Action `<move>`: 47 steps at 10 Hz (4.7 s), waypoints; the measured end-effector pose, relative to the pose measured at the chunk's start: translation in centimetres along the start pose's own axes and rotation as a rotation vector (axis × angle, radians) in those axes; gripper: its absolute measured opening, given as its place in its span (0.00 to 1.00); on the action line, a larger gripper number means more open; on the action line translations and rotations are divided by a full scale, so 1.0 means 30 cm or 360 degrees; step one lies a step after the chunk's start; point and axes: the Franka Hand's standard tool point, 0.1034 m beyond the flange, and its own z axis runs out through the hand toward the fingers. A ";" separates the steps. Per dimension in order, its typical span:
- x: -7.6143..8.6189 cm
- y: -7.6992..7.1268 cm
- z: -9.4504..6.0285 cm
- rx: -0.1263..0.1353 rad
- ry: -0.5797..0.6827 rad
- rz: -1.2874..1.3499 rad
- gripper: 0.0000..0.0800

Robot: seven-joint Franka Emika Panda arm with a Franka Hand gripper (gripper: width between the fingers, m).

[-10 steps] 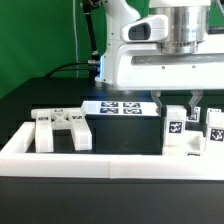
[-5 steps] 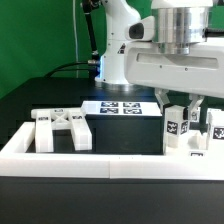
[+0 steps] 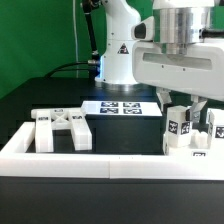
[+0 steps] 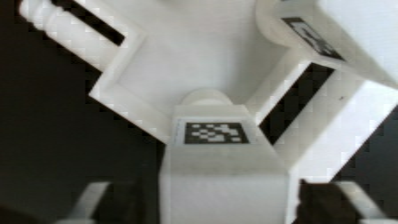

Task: Assemble chair

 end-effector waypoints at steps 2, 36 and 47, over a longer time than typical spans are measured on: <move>0.003 -0.008 0.001 0.0023 0.0030 -0.0225 0.78; 0.007 -0.013 0.011 0.0032 0.0055 -0.0158 0.76; 0.020 -0.002 0.010 -0.0044 0.0076 -0.1863 0.81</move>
Offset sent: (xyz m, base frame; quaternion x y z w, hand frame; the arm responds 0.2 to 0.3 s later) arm -0.0025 0.0025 0.0017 0.0124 -0.0011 -0.2606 0.9654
